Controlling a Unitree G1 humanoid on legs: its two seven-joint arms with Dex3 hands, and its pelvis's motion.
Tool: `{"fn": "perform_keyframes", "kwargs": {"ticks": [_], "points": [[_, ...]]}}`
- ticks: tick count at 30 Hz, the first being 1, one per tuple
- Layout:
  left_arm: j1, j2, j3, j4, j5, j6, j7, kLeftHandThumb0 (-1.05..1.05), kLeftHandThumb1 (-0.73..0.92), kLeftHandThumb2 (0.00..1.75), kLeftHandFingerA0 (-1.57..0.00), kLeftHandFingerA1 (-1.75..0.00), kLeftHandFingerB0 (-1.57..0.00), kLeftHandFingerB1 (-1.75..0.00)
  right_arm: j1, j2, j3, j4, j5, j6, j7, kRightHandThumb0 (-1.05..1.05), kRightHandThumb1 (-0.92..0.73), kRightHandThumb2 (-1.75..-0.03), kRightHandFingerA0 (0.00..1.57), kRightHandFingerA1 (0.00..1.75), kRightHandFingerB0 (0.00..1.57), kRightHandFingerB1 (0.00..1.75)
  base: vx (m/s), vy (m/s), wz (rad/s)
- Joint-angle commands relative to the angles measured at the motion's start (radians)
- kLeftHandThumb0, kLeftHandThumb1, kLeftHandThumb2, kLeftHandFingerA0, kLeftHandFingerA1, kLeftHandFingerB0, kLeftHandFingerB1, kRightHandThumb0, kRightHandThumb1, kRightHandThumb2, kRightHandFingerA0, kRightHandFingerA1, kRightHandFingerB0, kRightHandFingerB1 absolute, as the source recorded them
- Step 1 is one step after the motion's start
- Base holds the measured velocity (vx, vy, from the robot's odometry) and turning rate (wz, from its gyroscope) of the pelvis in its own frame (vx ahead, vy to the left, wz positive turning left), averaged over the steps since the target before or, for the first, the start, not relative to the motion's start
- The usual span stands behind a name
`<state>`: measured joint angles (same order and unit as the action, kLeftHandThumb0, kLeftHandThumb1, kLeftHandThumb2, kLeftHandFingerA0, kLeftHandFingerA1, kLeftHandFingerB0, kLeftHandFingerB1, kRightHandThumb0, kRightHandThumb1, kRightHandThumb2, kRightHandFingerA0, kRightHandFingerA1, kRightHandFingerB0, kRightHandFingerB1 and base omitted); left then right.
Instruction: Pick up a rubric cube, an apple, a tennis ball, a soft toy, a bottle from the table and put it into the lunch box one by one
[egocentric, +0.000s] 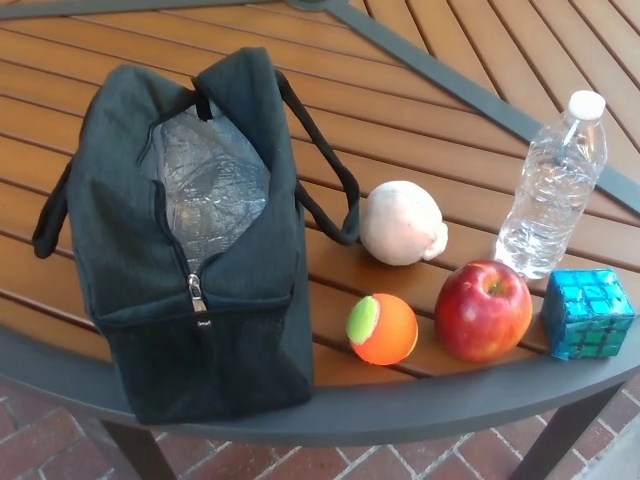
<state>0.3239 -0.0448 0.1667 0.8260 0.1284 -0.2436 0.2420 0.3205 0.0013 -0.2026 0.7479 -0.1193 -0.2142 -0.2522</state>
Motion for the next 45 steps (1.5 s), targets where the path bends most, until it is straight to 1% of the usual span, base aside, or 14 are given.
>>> {"fn": "perform_keyframes", "kwargs": {"ticks": [1,14,17,22,26,27,28,29,33,36,38,41,42,45], "points": [[-0.004,-0.014,0.034,0.013,-0.044,-0.130,0.061,0.08,0.56,0.75,-1.02,-1.03,-0.92,-0.84,0.003,0.002,-0.033,-0.021,0.040,-0.047,-0.049,0.01,-0.74,-0.74,0.65,0.77,0.41,0.62,0.00,0.000,0.00],[-0.030,-0.040,0.053,0.007,-0.075,-0.115,0.065,0.07,0.61,0.81,-0.99,-1.05,-0.90,-0.84,0.032,0.046,-0.055,-0.144,0.009,-0.126,-0.195,0.09,-0.68,-0.84,0.79,0.96,0.48,0.73,0.00,0.000,0.00],[-0.025,-0.062,0.062,-0.076,-0.104,-0.077,0.051,0.07,0.63,0.82,-0.95,-1.08,-0.85,-0.84,0.005,0.083,-0.034,-0.332,-0.087,-0.098,-0.316,-0.10,-0.80,-0.68,0.68,0.98,0.46,0.77,0.00,0.000,0.00],[-0.039,-0.057,0.065,-0.045,-0.094,-0.080,0.068,0.07,0.62,0.82,-1.00,-1.10,-0.87,-0.84,-0.065,0.095,-0.027,-0.499,-0.093,-0.157,-0.318,-0.01,-0.72,-0.87,0.62,1.22,0.36,0.91,0.00,0.000,0.00],[-0.010,-0.064,0.068,-0.067,-0.107,-0.088,0.048,0.08,0.62,0.80,-0.93,-1.06,-0.84,-0.84,-0.095,0.105,-0.030,-0.744,-0.053,-0.006,-0.257,-0.20,-0.71,-0.72,0.35,1.46,0.16,1.05,0.00,0.000,0.00],[-0.002,-0.062,0.064,-0.073,-0.101,-0.089,0.049,0.06,0.63,0.81,-0.94,-1.06,-0.84,-0.83,-0.107,0.097,-0.032,-0.831,-0.027,0.072,-0.224,-0.37,-0.49,-0.94,0.51,0.95,0.15,0.68,0.00,0.000,0.00],[0.005,-0.060,0.058,-0.079,-0.092,-0.089,0.052,0.06,0.63,0.81,-0.94,-1.06,-0.84,-0.83,-0.119,0.089,-0.034,-0.923,0.003,0.157,-0.187,-0.37,-0.49,-0.94,0.51,0.95,0.15,0.68,0.00,0.000,0.00],[0.004,-0.057,0.059,-0.075,-0.092,-0.089,0.052,0.08,0.63,0.82,-0.94,-1.06,-0.84,-0.83,-0.131,0.071,-0.034,-0.976,0.030,0.208,-0.154,-0.42,-0.66,-0.54,0.13,1.10,0.07,0.85,0.00,0.000,0.00],[0.009,-0.052,0.065,-0.080,-0.101,-0.080,0.042,0.09,0.64,0.81,-0.91,-1.04,-0.82,-0.81,-0.179,-0.016,-0.032,-1.115,0.063,0.389,-0.042,-0.53,-0.53,-0.50,0.11,1.18,0.01,0.87,0.00,0.000,0.00],[0.005,-0.054,0.078,-0.059,-0.115,-0.094,0.042,0.08,0.63,0.79,-0.95,-1.07,-0.84,-0.84,-0.209,-0.068,-0.025,-1.167,0.072,0.470,0.014,-0.58,-0.21,-0.91,0.22,0.78,0.00,0.61,0.00,0.000,0.00],[-0.013,-0.036,0.078,-0.004,-0.100,-0.115,0.058,0.09,0.61,0.80,-0.95,-1.03,-0.86,-0.82,-0.254,-0.117,-0.016,-1.200,0.051,0.550,0.055,-0.76,-0.35,-0.66,0.15,1.07,0.00,0.80,0.00,0.000,0.00],[-0.024,-0.029,0.079,0.021,-0.096,-0.120,0.062,0.10,0.60,0.80,-0.95,-1.03,-0.87,-0.83,-0.280,-0.148,-0.006,-1.215,0.019,0.608,0.075,-0.83,-0.38,-0.68,0.17,1.06,0.00,0.79,0.00,0.000,0.00],[-0.023,-0.026,0.077,0.025,-0.092,-0.123,0.064,0.08,0.58,0.77,-0.97,-1.02,-0.90,-0.84,-0.299,-0.173,0.000,-1.215,0.013,0.631,0.095,-1.05,-0.29,-0.89,0.10,0.86,0.05,0.68,0.00,0.000,0.00],[-0.012,-0.022,0.075,0.028,-0.089,-0.132,0.059,0.06,0.58,0.77,-0.94,-1.01,-0.88,-0.84,-0.346,-0.225,0.008,-1.221,0.019,0.692,0.136,-0.92,-0.25,-0.90,0.10,0.83,0.04,0.63,0.00,0.000,0.00]]}}
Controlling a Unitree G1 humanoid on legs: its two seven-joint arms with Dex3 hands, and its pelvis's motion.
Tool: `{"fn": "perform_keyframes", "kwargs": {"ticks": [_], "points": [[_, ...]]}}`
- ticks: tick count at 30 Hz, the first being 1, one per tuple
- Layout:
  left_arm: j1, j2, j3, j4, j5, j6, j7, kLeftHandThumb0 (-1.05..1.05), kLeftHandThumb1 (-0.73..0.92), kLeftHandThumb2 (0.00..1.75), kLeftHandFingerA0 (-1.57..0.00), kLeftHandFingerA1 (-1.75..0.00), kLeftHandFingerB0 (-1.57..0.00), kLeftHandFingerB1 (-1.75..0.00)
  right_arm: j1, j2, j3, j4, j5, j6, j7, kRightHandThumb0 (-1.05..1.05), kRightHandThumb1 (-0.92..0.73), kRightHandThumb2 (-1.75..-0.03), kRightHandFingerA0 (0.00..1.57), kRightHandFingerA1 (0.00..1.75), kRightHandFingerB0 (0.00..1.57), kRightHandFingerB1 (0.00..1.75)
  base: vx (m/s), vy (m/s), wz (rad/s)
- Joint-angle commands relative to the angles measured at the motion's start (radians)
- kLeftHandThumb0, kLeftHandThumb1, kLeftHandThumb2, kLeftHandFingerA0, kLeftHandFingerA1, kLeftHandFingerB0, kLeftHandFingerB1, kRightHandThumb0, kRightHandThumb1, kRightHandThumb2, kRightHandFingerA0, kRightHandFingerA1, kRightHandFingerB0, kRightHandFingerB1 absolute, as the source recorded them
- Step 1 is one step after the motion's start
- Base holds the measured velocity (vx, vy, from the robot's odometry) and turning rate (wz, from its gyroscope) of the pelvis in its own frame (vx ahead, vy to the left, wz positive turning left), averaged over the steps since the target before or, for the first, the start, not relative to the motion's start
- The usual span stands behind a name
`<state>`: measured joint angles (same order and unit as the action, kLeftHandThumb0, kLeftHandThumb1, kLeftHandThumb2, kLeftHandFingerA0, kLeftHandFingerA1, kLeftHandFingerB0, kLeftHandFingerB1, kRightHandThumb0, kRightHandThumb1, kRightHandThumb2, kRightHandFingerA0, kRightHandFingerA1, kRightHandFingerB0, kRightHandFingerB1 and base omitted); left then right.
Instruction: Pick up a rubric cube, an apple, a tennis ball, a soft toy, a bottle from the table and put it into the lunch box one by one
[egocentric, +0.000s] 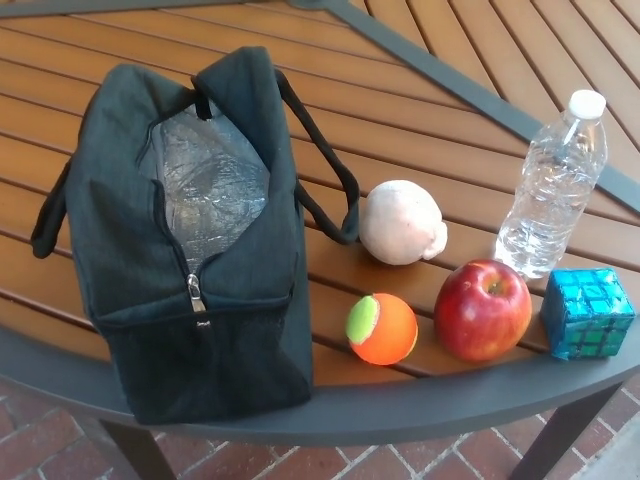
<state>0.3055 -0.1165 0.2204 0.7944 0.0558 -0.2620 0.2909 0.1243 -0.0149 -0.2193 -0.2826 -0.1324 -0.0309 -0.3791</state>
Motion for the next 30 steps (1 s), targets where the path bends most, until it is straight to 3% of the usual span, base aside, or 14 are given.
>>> {"fn": "perform_keyframes", "kwargs": {"ticks": [1,6,7,10,13,16,18,19,20,21,24,25,30], "points": [[0.011,0.048,0.023,0.052,-0.020,-0.111,0.007,0.06,0.59,0.78,-0.94,-1.03,-0.88,-0.84,-0.156,-0.214,0.026,-0.190,0.035,0.516,0.266,-0.97,-0.26,-0.88,0.09,0.84,0.04,0.62,0.00,0.000,0.00],[0.016,0.054,0.016,0.049,-0.007,-0.102,0.016,0.09,0.60,0.78,-0.93,-0.98,-0.86,-0.81,-0.212,-0.257,0.033,-0.172,0.034,0.578,0.286,-1.00,-0.22,-0.89,0.04,0.82,0.00,0.62,0.00,0.000,0.00],[0.018,0.053,0.012,0.043,0.005,-0.102,0.034,0.09,0.59,0.78,-0.96,-1.00,-0.88,-0.82,-0.248,-0.303,0.042,-0.136,0.026,0.608,0.320,-0.82,-0.20,-0.85,0.08,0.74,0.05,0.62,0.00,0.000,0.00],[0.018,0.053,0.009,0.041,0.013,-0.099,0.047,0.08,0.59,0.75,-0.95,-0.98,-0.88,-0.81,-0.282,-0.337,0.045,-0.101,0.041,0.642,0.347,-0.81,-0.20,-0.84,0.06,0.72,0.03,0.60,0.00,0.000,0.00],[0.009,0.056,0.017,0.056,0.002,-0.097,0.040,0.07,0.61,0.74,-0.95,-1.02,-0.88,-0.83,-0.318,-0.372,0.059,-0.042,0.017,0.643,0.360,-0.73,-0.22,-0.81,0.19,0.76,0.05,0.63,0.00,0.000,0.00],[0.009,0.047,0.032,0.055,-0.021,-0.103,0.028,0.07,0.61,0.74,-0.95,-1.02,-0.88,-0.83,-0.346,-0.393,0.072,0.003,-0.002,0.646,0.359,-0.73,-0.22,-0.81,0.19,0.76,0.05,0.63,0.00,0.000,0.00],[0.011,0.050,0.027,0.059,-0.012,-0.105,0.033,0.08,0.62,0.71,-0.95,-0.99,-0.87,-0.81,-0.356,-0.399,0.076,0.031,-0.006,0.650,0.358,-0.77,-0.29,-0.79,0.18,0.73,0.07,0.60,0.00,0.000,0.00],[0.015,0.054,0.020,0.059,0.004,-0.102,0.042,0.06,0.62,0.71,-0.95,-0.98,-0.88,-0.81,-0.372,-0.408,0.084,0.068,-0.010,0.662,0.359,-0.73,-0.41,-0.60,0.17,0.79,0.06,0.59,0.00,0.000,0.00],[0.017,0.055,0.017,0.056,0.009,-0.099,0.046,0.06,0.62,0.71,-0.95,-0.98,-0.88,-0.81,-0.377,-0.410,0.087,0.078,-0.010,0.666,0.360,-0.73,-0.41,-0.60,0.17,0.79,0.06,0.59,0.00,0.000,0.00],[0.017,0.056,0.016,0.054,0.011,-0.099,0.047,0.07,0.62,0.72,-0.95,-0.98,-0.88,-0.81,-0.379,-0.409,0.089,0.084,-0.008,0.671,0.358,-0.66,-0.34,-0.88,0.12,0.67,0.06,0.58,0.00,0.000,0.00],[0.016,0.058,0.015,0.055,0.011,-0.102,0.047,0.07,0.62,0.72,-0.95,-0.98,-0.88,-0.81,-0.385,-0.410,0.092,0.092,-0.003,0.686,0.356,-0.66,-0.34,-0.88,0.12,0.67,0.06,0.58,0.00,0.000,0.00],[0.026,0.046,0.025,0.037,-0.012,-0.107,0.030,0.09,0.58,0.76,-0.94,-1.02,-0.89,-0.83,-0.373,-0.391,0.081,0.147,0.021,0.679,0.355,-0.41,-0.26,-0.89,0.10,0.61,0.00,0.51,0.00,0.000,0.00],[0.019,0.054,0.027,0.065,-0.015,-0.127,0.015,0.07,0.59,0.72,-0.93,-1.00,-0.88,-0.82,-0.373,-0.372,0.088,0.206,0.024,0.705,0.355,-0.40,-0.32,-0.92,0.10,0.60,0.00,0.51,0.00,0.000,0.00]]}}
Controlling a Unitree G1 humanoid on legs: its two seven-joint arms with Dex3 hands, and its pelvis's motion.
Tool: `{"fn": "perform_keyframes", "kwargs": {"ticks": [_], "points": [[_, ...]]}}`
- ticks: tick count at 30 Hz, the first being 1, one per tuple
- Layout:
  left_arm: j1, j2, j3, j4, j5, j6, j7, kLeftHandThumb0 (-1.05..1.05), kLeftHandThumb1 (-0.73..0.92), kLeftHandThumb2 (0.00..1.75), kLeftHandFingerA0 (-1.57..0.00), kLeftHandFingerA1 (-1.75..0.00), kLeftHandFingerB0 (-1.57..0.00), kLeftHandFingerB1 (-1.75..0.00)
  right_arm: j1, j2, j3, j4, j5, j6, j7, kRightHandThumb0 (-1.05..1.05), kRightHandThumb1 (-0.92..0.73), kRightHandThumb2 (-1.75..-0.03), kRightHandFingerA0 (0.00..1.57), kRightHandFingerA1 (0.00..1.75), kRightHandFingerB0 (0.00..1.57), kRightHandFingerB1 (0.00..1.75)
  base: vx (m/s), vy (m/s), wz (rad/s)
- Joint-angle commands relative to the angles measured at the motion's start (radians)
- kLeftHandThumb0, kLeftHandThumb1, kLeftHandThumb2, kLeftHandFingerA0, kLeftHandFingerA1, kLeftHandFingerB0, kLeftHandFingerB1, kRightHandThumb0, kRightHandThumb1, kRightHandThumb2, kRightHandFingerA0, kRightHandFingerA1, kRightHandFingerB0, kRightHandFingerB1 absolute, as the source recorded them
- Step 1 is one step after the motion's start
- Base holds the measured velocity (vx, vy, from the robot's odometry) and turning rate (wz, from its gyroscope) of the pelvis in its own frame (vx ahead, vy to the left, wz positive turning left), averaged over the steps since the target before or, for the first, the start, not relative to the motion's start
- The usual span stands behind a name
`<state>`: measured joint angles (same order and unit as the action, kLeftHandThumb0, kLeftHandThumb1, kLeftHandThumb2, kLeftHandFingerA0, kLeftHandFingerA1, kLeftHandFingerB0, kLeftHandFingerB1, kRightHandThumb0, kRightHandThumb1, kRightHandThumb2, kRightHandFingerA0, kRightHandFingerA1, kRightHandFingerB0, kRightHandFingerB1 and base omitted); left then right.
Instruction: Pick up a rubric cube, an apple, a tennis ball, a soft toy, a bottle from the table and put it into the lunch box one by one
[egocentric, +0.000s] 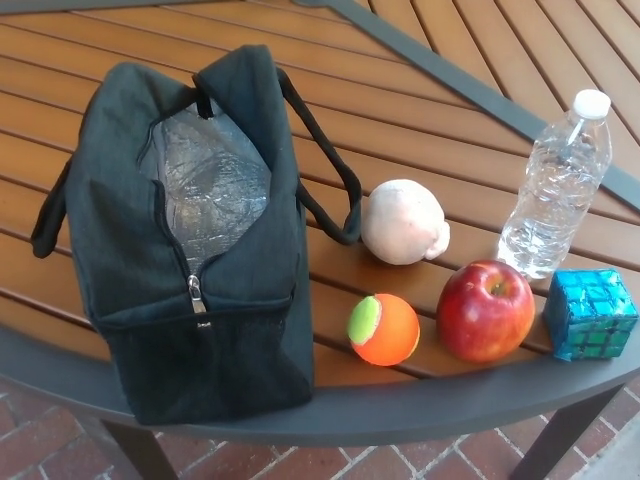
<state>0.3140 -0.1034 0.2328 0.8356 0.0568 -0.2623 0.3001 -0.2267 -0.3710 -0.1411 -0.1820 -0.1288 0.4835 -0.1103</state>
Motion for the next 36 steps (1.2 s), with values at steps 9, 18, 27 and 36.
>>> {"fn": "perform_keyframes", "kwargs": {"ticks": [9,18,27,36], "points": [[0.040,0.032,-0.008,-0.020,0.005,-0.097,0.026,0.02,0.64,0.68,-0.94,-1.00,-0.87,-0.82,-0.047,0.008,0.043,0.118,0.024,0.234,0.115,-0.38,-0.32,-0.91,0.08,0.58,0.00,0.50,0.00,0.000,0.00],[0.031,0.036,-0.007,-0.002,-0.018,-0.110,-0.003,0.03,0.62,0.72,-0.95,-1.04,-0.88,-0.84,-0.083,0.039,0.081,0.115,0.024,0.285,0.133,-0.63,-0.40,-0.77,0.02,0.43,0.09,0.40,0.00,0.000,0.00],[0.054,0.029,-0.006,-0.003,-0.031,-0.129,-0.021,0.08,0.59,0.71,-0.94,-1.06,-0.88,-0.86,-0.102,0.040,0.126,0.073,0.004,0.226,0.149,-0.65,-0.41,-0.77,0.03,0.36,0.10,0.37,0.00,0.000,0.00],[0.053,0.052,-0.021,0.047,-0.003,-0.151,0.002,0.04,0.60,0.75,-0.94,-1.02,-0.88,-0.85,-0.168,-0.018,0.142,0.114,-0.031,0.224,0.157,-0.69,-0.42,-0.80,0.02,0.39,0.12,0.42,0.00,0.000,0.00]]}}
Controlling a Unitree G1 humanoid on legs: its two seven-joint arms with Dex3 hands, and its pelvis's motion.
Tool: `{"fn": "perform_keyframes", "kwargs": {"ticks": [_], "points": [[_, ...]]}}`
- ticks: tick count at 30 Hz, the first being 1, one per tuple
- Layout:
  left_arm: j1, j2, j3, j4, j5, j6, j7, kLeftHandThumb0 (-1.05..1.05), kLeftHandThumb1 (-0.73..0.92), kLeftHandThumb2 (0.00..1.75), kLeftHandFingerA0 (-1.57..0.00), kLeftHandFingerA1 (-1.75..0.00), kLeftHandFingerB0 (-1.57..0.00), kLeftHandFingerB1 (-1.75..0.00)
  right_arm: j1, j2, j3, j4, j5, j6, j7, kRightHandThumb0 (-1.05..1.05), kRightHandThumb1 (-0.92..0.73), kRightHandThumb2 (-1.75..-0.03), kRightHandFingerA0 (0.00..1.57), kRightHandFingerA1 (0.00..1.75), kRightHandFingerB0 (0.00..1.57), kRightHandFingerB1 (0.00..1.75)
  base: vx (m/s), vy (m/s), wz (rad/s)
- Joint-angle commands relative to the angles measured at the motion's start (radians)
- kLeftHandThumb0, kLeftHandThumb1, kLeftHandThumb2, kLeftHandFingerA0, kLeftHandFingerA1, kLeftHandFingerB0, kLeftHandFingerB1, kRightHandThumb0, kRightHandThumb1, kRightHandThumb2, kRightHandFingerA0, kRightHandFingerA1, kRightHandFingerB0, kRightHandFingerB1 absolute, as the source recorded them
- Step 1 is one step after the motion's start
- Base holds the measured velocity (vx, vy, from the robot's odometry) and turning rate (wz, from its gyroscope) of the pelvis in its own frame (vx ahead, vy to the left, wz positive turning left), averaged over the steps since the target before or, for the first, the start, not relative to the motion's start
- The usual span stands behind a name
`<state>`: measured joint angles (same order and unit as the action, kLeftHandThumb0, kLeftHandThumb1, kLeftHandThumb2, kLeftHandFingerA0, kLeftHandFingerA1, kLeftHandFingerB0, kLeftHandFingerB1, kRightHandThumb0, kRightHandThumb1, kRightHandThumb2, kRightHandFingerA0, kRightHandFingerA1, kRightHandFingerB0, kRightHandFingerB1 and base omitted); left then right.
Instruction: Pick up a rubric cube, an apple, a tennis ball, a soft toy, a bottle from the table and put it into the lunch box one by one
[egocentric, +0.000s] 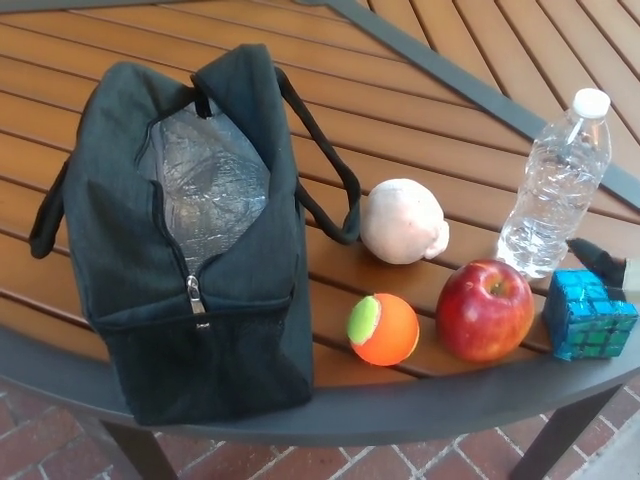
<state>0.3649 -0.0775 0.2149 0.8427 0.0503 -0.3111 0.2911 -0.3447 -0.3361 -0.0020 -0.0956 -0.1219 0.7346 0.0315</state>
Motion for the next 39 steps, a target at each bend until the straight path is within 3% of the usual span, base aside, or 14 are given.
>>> {"fn": "perform_keyframes", "kwargs": {"ticks": [1,6,7,10,11,19,22,23,24,30,31,34,35,39], "points": [[0.000,0.028,-0.002,0.047,0.001,-0.107,0.008,0.04,0.60,0.75,-0.94,-1.02,-0.88,-0.85,-0.051,-0.056,0.001,0.037,-0.037,-0.033,0.015,-0.69,-0.42,-0.80,0.02,0.39,0.12,0.42,0.00,0.000,0.00],[-0.010,0.026,-0.001,0.064,-0.006,-0.113,0.008,0.05,0.60,0.75,-0.94,-1.03,-0.89,-0.86,-0.032,-0.077,0.027,0.064,-0.052,-0.031,0.033,-0.69,-0.42,-0.79,0.02,0.40,0.11,0.42,0.00,0.000,0.00],[-0.011,0.026,0.002,0.073,-0.013,-0.124,-0.003,0.04,0.61,0.75,-0.94,-1.04,-0.86,-0.86,-0.014,-0.063,0.019,0.077,-0.042,-0.039,0.025,-0.53,-0.53,-0.57,0.05,0.35,0.18,0.30,0.00,0.000,0.00],[-0.019,0.027,0.011,0.096,-0.026,-0.138,-0.018,0.03,0.60,0.74,-0.96,-1.05,-0.88,-0.86,0.012,-0.035,0.009,0.113,-0.033,-0.060,0.006,-0.59,-0.40,-0.74,0.03,0.40,0.11,0.41,0.00,0.000,0.00],[-0.014,0.030,0.004,0.093,-0.013,-0.145,-0.008,0.03,0.60,0.72,-0.99,-1.06,-0.90,-0.87,0.005,-0.028,0.014,0.129,-0.040,-0.057,-0.002,-0.53,-0.54,-0.58,0.04,0.36,0.18,0.30,0.00,0.000,0.00],[0.015,0.014,0.006,0.050,-0.030,-0.132,-0.026,0.06,0.60,0.75,-0.95,-1.07,-0.87,-0.88,-0.023,-0.035,0.032,0.193,-0.075,-0.059,-0.013,-0.54,-0.55,-0.58,0.05,0.35,0.16,0.28,0.00,0.000,0.00],[0.017,0.021,-0.007,0.054,-0.011,-0.134,-0.020,0.06,0.60,0.75,-0.93,-1.04,-0.85,-0.85,-0.053,-0.034,0.057,0.221,-0.092,-0.054,-0.010,-0.59,-0.52,-0.57,0.05,0.44,0.19,0.29,0.00,0.000,0.00],[0.018,0.022,-0.009,0.054,-0.009,-0.136,-0.018,0.06,0.60,0.75,-0.93,-1.04,-0.85,-0.85,-0.055,-0.034,0.059,0.224,-0.093,-0.057,-0.010,-0.59,-0.52,-0.57,0.05,0.44,0.19,0.29,0.00,0.000,0.00],[0.013,0.023,-0.013,0.062,-0.002,-0.142,-0.006,0.07,0.57,0.75,-0.98,-1.05,-0.90,-0.86,-0.072,-0.030,0.074,0.238,-0.095,-0.068,-0.002,-0.67,-0.41,-0.77,0.04,0.43,0.12,0.42,0.00,0.000,0.00],[0.013,0.019,-0.012,0.061,-0.024,-0.146,-0.029,0.07,0.60,0.72,-0.94,-1.05,-0.87,-0.86,-0.089,-0.026,0.093,0.241,-0.097,-0.084,0.004,-0.67,-0.41,-0.77,0.03,0.44,0.11,0.41,0.00,0.000,0.00],[0.011,0.016,-0.011,0.057,-0.028,-0.145,-0.033,0.08,0.58,0.80,-0.93,-1.08,-0.89,-0.89,-0.101,-0.025,0.097,0.244,-0.096,-0.101,0.008,-0.60,-0.52,-0.57,0.04,0.38,0.17,0.28,0.00,0.000,0.00],[0.004,0.014,-0.009,0.057,-0.036,-0.140,-0.042,0.07,0.60,0.83,-0.96,-1.08,-0.89,-0.89,-0.128,-0.025,0.106,0.253,-0.092,-0.129,0.018,-0.60,-0.53,-0.57,0.04,0.39,0.16,0.29,0.00,0.000,0.00],[0.006,0.014,-0.010,0.046,-0.035,-0.131,-0.041,0.06,0.62,0.78,-0.92,-1.05,-0.85,-0.86,-0.148,-0.031,0.118,0.265,-0.104,-0.126,0.019,-0.67,-0.40,-0.79,0.01,0.41,0.11,0.42,0.00,0.000,0.00],[0.014,0.013,-0.013,0.026,-0.032,-0.115,-0.041,0.06,0.62,0.78,-0.92,-1.05,-0.85,-0.86,-0.177,-0.041,0.138,0.286,-0.121,-0.122,0.018,-0.67,-0.40,-0.79,0.01,0.41,0.11,0.42,0.00,0.000,0.00]]}}
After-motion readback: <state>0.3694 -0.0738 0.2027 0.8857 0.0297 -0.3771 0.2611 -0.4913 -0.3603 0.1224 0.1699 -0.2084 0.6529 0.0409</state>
